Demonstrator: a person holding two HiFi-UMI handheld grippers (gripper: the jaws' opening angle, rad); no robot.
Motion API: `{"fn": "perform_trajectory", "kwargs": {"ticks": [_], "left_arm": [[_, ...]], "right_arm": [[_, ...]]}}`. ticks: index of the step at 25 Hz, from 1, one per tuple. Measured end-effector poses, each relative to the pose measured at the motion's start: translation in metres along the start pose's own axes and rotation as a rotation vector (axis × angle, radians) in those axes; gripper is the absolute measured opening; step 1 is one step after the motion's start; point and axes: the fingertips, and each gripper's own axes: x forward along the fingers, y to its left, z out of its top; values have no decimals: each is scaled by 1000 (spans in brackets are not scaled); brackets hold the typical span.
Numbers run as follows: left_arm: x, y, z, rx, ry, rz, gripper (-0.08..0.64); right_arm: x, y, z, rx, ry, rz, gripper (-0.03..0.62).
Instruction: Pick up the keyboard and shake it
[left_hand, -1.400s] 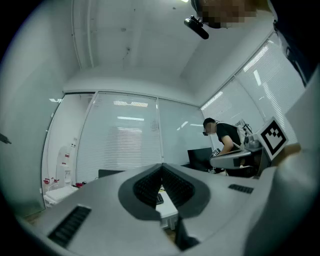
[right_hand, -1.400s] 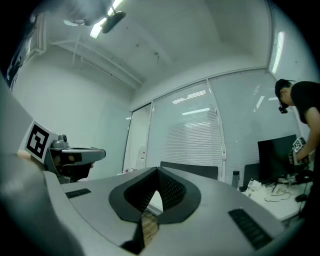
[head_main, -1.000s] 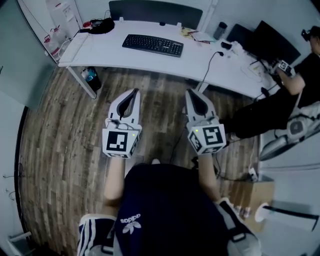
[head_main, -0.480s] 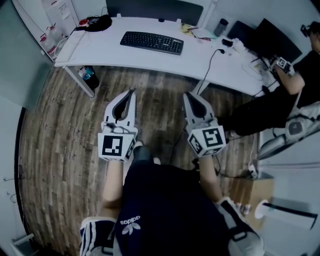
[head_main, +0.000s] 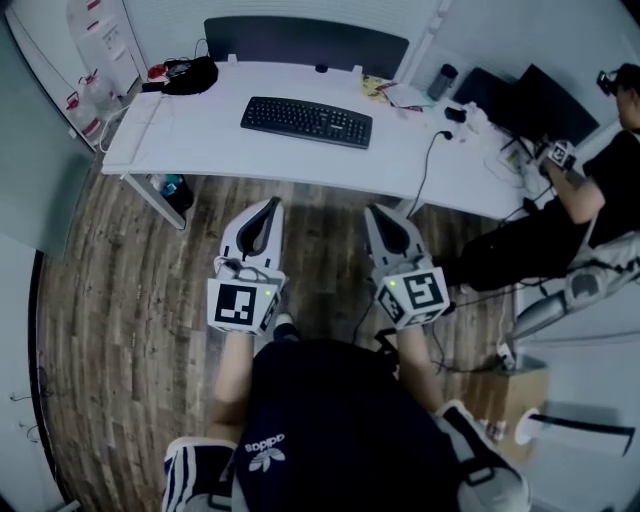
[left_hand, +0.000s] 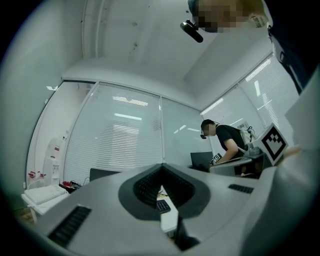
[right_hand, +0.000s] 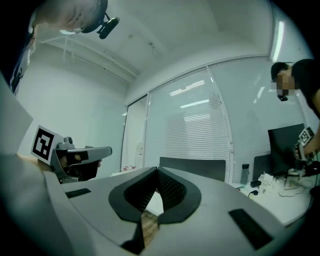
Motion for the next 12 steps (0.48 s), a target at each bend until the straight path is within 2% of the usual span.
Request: {"fn": "perform_trajectory", "kwargs": {"ticks": [3, 8, 12], "left_arm": [[19, 29, -2, -18, -19, -12, 4], [43, 68, -23, -25, 32, -25, 3], [58, 82, -34, -34, 46, -44, 3]], "right_arm": [[30, -3, 6, 9, -14, -23, 3], [61, -8, 2, 20, 1, -63, 3], [79, -16, -7, 32, 30, -93, 3]]}}
